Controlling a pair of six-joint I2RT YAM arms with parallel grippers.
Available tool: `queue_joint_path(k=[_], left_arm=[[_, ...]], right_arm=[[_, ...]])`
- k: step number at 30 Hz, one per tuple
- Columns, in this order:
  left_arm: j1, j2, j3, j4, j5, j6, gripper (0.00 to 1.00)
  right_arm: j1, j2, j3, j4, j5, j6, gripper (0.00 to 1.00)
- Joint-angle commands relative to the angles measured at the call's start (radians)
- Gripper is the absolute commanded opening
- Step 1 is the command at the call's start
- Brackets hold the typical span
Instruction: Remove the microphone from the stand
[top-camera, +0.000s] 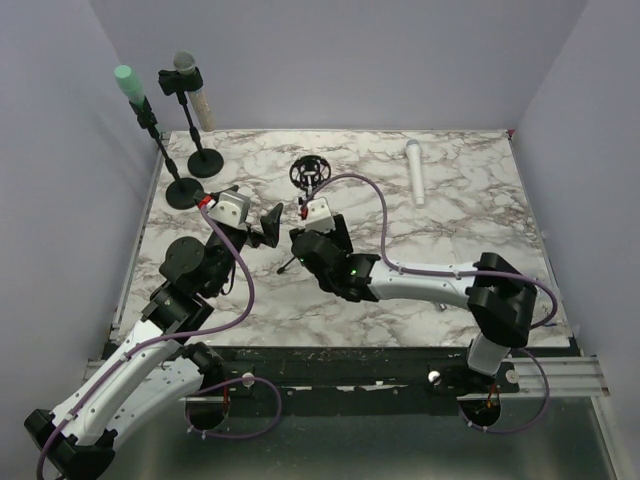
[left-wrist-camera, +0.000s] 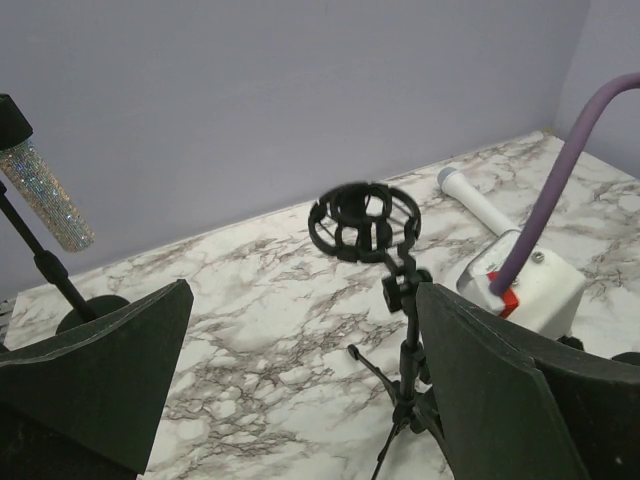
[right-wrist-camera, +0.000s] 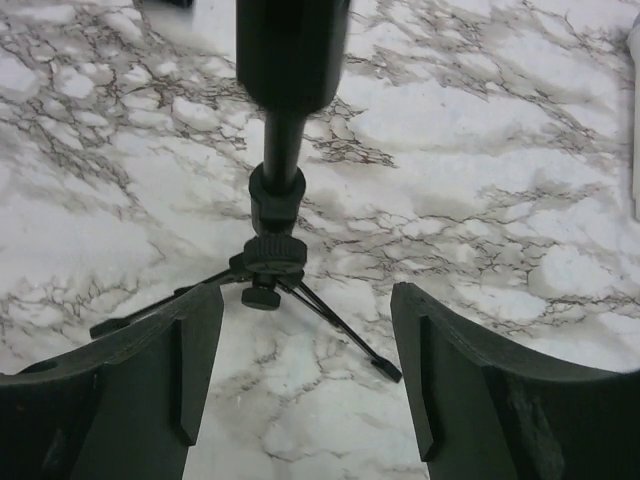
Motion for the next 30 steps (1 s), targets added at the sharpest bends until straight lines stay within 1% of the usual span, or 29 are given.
queue_joint_path(k=[1, 3, 9, 10, 15, 18, 20, 24, 30], left_arm=[[-0.005, -0.011, 0.014, -0.003, 0.007, 0.004, 0.97], [-0.005, -0.011, 0.013, -0.003, 0.008, 0.003, 0.97], [-0.005, -0.011, 0.012, -0.003, 0.008, 0.001, 0.97], [-0.005, -0.011, 0.013, -0.002, 0.008, 0.000, 0.97], [-0.006, -0.009, 0.012, -0.005, 0.007, -0.001, 0.97], [-0.005, -0.010, 0.012, -0.003, 0.007, -0.004, 0.97], [-0.005, -0.012, 0.012, -0.003, 0.010, -0.005, 0.97], [-0.005, -0.011, 0.012, -0.003, 0.007, -0.005, 0.97], [-0.006, -0.014, 0.012, -0.004, -0.005, 0.004, 0.97]], right_arm=[[0.000, -0.162, -0.059, -0.018, -0.130, 0.050, 0.78], [-0.001, -0.209, -0.087, -0.013, -0.172, 0.066, 0.80], [-0.010, -0.300, -0.143, -0.012, -0.264, 0.116, 0.83], [-0.018, -0.308, -0.153, 0.020, -0.283, 0.123, 0.83], [-0.081, -0.323, -0.201, 0.061, -0.389, 0.162, 0.80], [-0.118, -0.319, -0.249, 0.143, -0.452, 0.143, 0.77], [-0.130, -0.296, -0.263, 0.196, -0.454, 0.109, 0.75], [-0.131, -0.232, -0.239, 0.262, -0.443, 0.071, 0.71], [-0.130, -0.147, -0.210, 0.378, -0.350, 0.028, 0.64]])
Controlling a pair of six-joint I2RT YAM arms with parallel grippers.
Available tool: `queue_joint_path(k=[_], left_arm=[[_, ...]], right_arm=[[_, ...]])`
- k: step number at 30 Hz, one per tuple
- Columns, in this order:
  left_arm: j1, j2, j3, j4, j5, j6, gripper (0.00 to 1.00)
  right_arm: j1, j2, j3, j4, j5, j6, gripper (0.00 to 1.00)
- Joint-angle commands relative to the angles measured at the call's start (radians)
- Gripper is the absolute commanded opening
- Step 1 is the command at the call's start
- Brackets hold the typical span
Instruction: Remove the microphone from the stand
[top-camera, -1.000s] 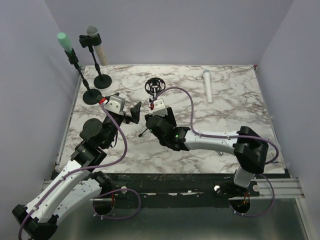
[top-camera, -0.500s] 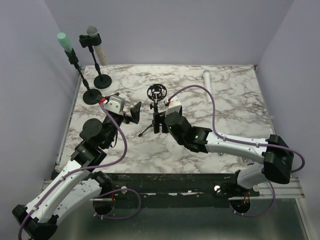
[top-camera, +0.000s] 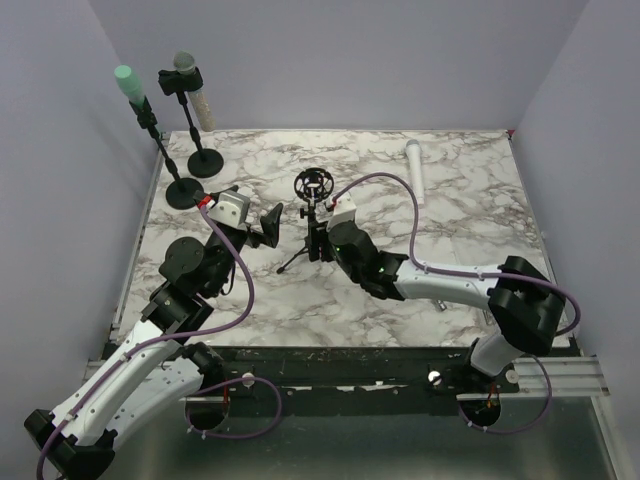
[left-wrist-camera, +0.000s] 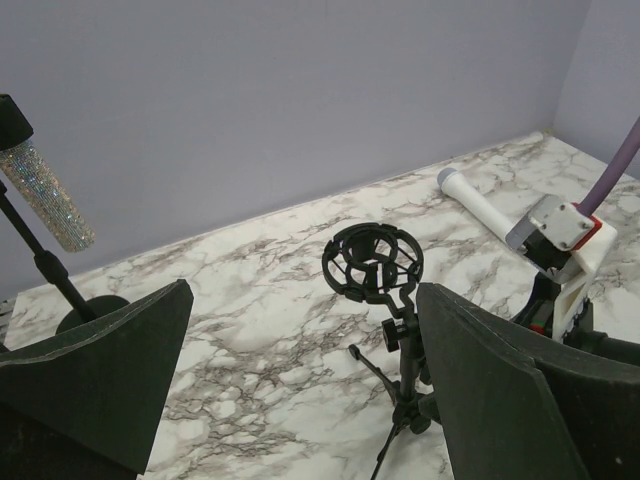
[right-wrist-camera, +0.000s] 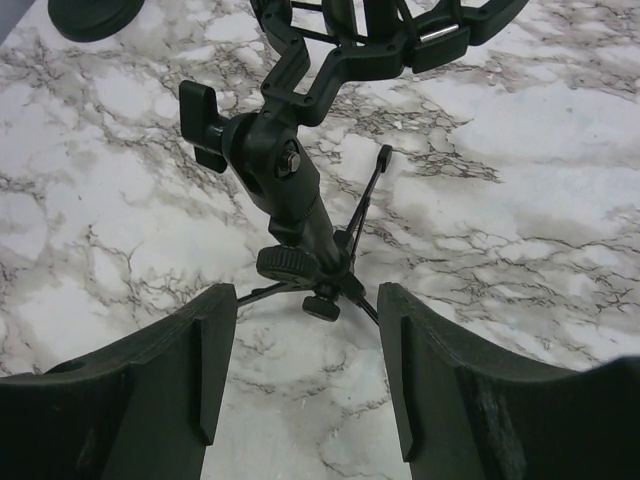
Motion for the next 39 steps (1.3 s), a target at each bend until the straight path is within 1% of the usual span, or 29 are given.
queue_joint_path(k=[1, 4, 8, 13, 15, 19, 21, 23, 27, 30, 33, 36, 39], left_arm=[[-0.005, -0.014, 0.012, -0.004, -0.008, 0.006, 0.97], [-0.005, -0.020, 0.013, -0.005, -0.010, 0.009, 0.97], [-0.005, -0.027, 0.012, -0.005, -0.010, 0.009, 0.97], [-0.006, -0.037, 0.015, -0.006, -0.005, 0.002, 0.97], [-0.006, -0.041, 0.016, -0.008, -0.001, -0.001, 0.97], [-0.006, -0.047, 0.022, -0.013, 0.002, -0.004, 0.97], [-0.007, -0.052, 0.024, -0.014, 0.002, -0.007, 0.97], [-0.007, -0.055, 0.023, -0.013, 0.002, -0.009, 0.97], [-0.008, -0.059, 0.020, -0.011, -0.005, -0.008, 0.97], [-0.007, -0.053, 0.020, -0.010, -0.008, -0.005, 0.98], [-0.007, -0.045, 0.019, -0.011, -0.012, -0.003, 0.97], [-0.007, -0.038, 0.018, -0.009, -0.016, -0.002, 0.97], [-0.007, -0.032, 0.017, -0.009, -0.019, -0.004, 0.98]], right_arm=[[0.003, 0.064, 0.047, 0.134, 0.089, -0.048, 0.62], [0.004, 0.107, 0.062, 0.191, 0.144, -0.079, 0.58], [0.003, 0.157, 0.042, 0.343, 0.138, -0.142, 0.56], [0.003, 0.240, 0.055, 0.451, 0.188, -0.184, 0.50], [0.003, 0.267, 0.059, 0.494, 0.207, -0.208, 0.46], [-0.009, 0.322, 0.082, 0.559, 0.234, -0.266, 0.30], [-0.032, 0.350, 0.107, 0.564, 0.227, -0.278, 0.24], [-0.069, 0.373, 0.132, 0.565, 0.211, -0.274, 0.20], [-0.147, 0.440, 0.194, 0.586, 0.171, -0.312, 0.18], [-0.202, 0.507, 0.280, 0.596, 0.172, -0.383, 0.18], [-0.269, 0.570, 0.358, 0.599, 0.166, -0.412, 0.18], [-0.331, 0.631, 0.433, 0.596, 0.115, -0.422, 0.18], [-0.382, 0.707, 0.555, 0.552, 0.081, -0.447, 0.18]])
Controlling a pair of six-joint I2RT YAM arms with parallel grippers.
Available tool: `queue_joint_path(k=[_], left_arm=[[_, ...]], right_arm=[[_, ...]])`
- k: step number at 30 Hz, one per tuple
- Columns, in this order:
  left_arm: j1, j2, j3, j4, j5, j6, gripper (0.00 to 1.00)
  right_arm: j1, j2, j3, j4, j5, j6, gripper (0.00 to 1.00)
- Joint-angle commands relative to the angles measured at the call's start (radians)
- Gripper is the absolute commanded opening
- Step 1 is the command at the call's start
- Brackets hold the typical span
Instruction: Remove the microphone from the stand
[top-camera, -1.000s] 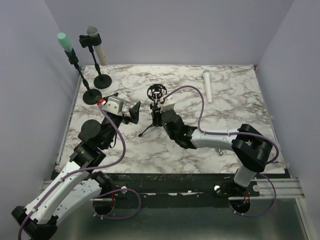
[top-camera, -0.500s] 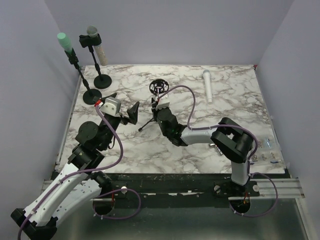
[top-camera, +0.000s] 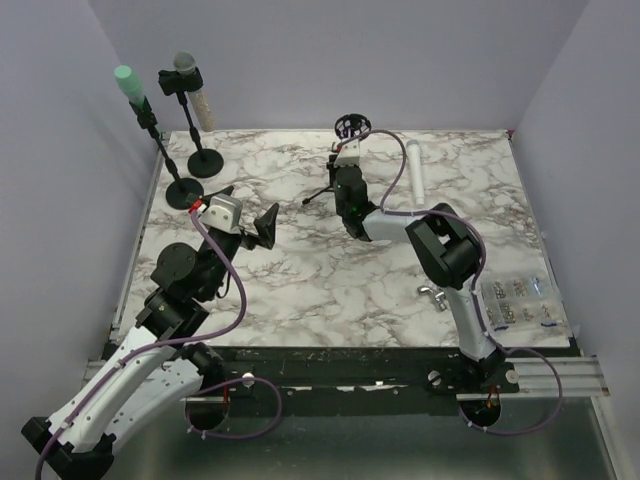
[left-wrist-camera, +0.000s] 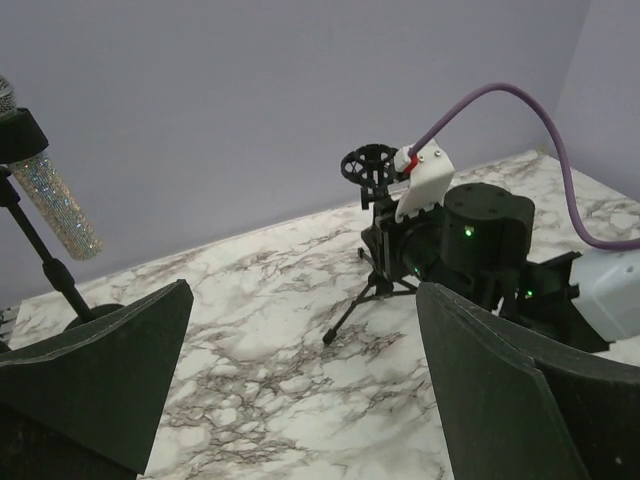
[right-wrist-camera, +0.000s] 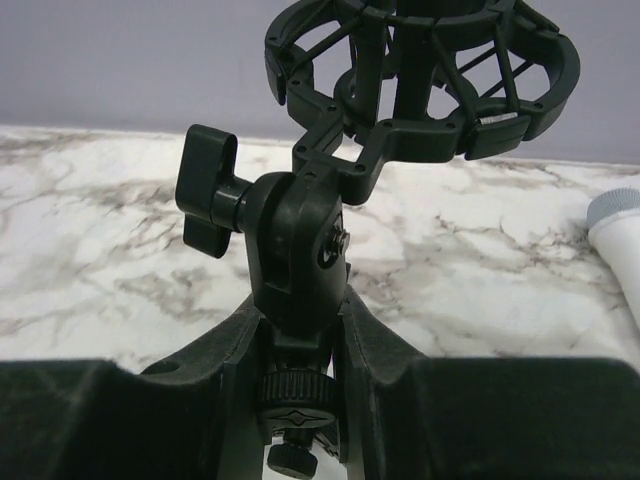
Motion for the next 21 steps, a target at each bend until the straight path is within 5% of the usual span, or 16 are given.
queue_joint_path(k=[1, 11, 16, 21], left_arm=[[-0.008, 0.010, 0.016, -0.003, -0.020, -0.001, 0.98], [-0.008, 0.008, 0.013, -0.001, -0.032, -0.003, 0.98], [-0.007, 0.009, 0.012, -0.001, -0.061, -0.006, 0.98], [-0.007, 0.011, 0.015, -0.006, -0.059, -0.006, 0.98]], right_arm=[[-0.075, 0.111, 0.163, -0.007, -0.057, -0.080, 0.18], [-0.110, 0.196, 0.291, -0.047, -0.112, -0.145, 0.24], [-0.109, 0.171, 0.299, -0.099, -0.106, -0.126, 0.47], [-0.109, 0.112, 0.325, -0.233, -0.074, -0.062, 0.85]])
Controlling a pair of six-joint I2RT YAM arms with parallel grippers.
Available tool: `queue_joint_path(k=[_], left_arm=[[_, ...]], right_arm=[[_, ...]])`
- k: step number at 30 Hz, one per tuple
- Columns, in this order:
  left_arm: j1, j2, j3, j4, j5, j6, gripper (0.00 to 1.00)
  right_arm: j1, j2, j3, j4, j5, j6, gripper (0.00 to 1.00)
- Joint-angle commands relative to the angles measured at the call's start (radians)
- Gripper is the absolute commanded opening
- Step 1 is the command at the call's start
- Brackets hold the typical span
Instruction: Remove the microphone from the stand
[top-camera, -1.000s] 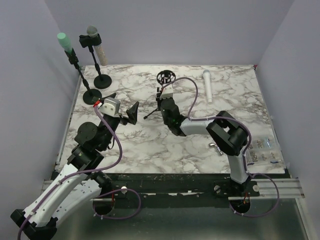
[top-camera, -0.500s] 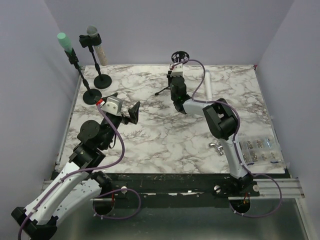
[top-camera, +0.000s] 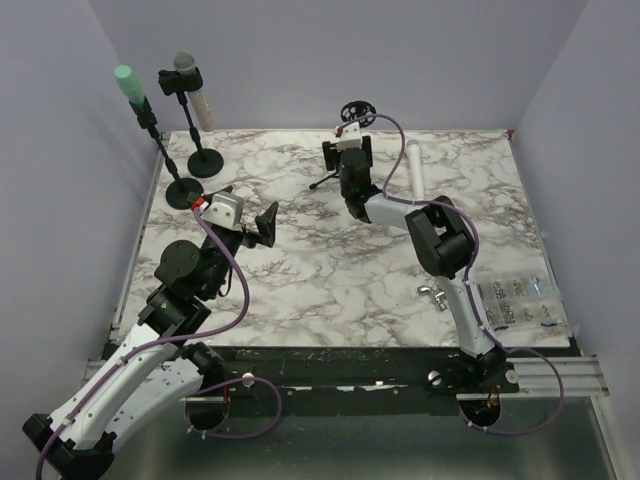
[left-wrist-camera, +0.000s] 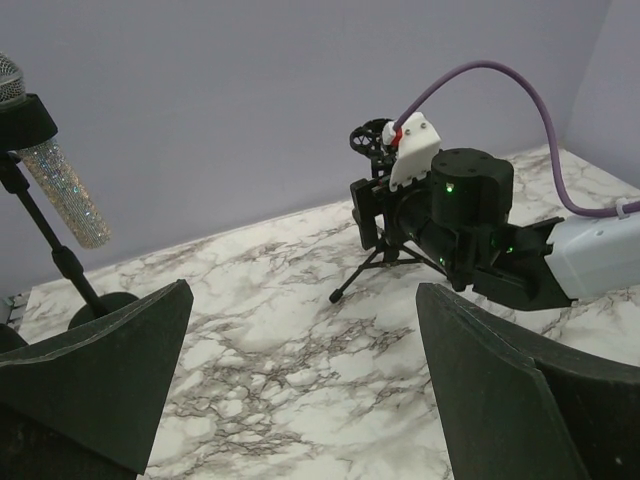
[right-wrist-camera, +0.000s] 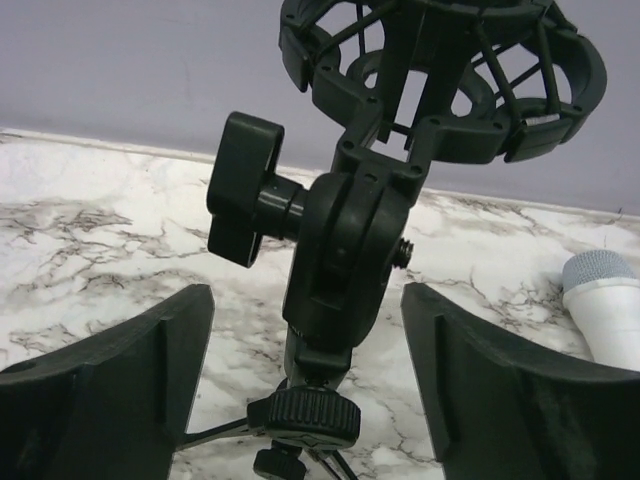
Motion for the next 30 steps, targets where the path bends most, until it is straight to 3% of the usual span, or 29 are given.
queue_joint_path(k=[1, 3, 7, 13, 22, 30], left_arm=[[-0.007, -0.005, 0.014, -0.006, -0.029, -0.005, 0.98], [-0.008, -0.006, 0.012, -0.001, -0.036, 0.003, 0.98], [-0.007, -0.007, 0.006, 0.008, -0.067, 0.021, 0.98], [-0.008, -0.004, -0.011, 0.028, -0.092, 0.035, 0.98], [-0.007, 0.122, -0.014, 0.035, -0.054, 0.009, 0.98], [0.049, 0.368, 0.028, -0.002, -0.028, -0.140, 0.99]], right_arm=[[0.002, -0.085, 0.025, -0.138, 0.013, 0.060, 0.91], [0.004, -0.156, -0.020, -0.172, 0.000, 0.098, 1.00], [0.003, -0.300, -0.130, -0.279, -0.004, 0.219, 1.00], [0.008, -0.583, -0.497, -0.316, -0.151, 0.404, 1.00], [0.009, -0.861, -0.911, -0.337, -0.552, 0.573, 1.00], [0.010, -1.018, -0.968, -0.349, -0.722, 0.544, 1.00]])
